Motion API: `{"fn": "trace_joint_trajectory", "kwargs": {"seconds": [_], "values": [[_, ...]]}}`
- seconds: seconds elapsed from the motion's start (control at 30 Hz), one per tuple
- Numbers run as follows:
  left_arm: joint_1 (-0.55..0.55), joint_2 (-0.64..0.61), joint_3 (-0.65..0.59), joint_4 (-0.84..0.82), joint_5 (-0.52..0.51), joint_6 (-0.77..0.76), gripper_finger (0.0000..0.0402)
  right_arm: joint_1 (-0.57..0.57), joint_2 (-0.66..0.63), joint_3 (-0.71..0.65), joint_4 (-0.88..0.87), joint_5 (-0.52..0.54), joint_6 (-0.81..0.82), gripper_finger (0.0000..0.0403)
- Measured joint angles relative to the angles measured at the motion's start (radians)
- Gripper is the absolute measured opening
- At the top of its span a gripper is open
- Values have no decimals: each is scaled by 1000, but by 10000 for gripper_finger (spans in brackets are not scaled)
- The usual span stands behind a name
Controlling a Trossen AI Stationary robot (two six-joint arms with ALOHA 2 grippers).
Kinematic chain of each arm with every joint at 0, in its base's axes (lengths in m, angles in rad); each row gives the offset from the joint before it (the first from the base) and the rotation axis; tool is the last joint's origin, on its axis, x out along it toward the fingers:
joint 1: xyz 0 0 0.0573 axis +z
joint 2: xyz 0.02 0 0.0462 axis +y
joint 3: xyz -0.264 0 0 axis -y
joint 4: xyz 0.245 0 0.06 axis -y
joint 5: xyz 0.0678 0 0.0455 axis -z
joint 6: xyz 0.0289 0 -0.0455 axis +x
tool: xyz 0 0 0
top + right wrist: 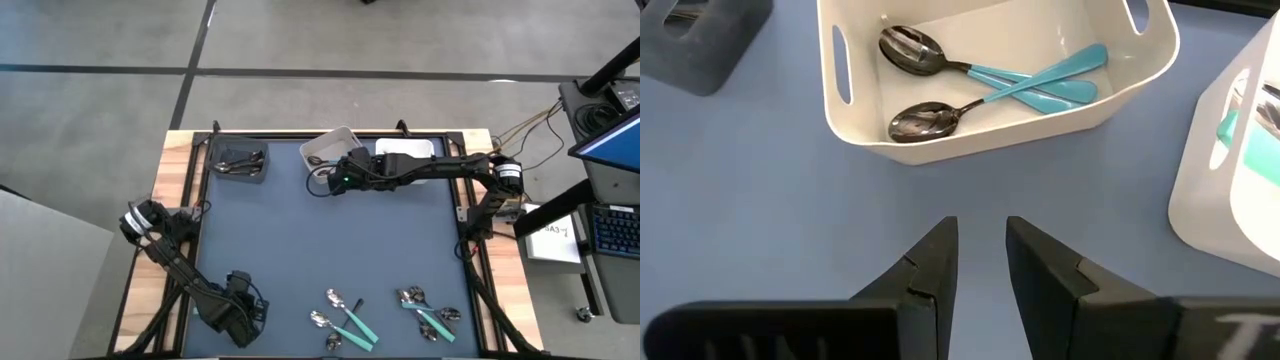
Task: Sort silverware by color (type)
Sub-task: Put the black spoon into the black bin
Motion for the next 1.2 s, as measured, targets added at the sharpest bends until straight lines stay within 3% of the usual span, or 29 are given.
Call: {"fn": "trace_joint_trajectory", "kwargs": {"seconds": [0.3,0.57,0.7,1.0,1.2], "values": [[2,5,0,10,9,-1,10,0,0,0,0,0,0,79],[2,1,18,-14,9,-4,4,0,0,0,0,0,0,79],[0,-9,90,-93,-28,4,2,0,0,0,0,0,0,79],[2,-12,327,-463,-132,17,2,0,0,0,0,0,0,79],[2,-10,370,-442,-89,51,1,0,0,0,0,0,0,79]]}}
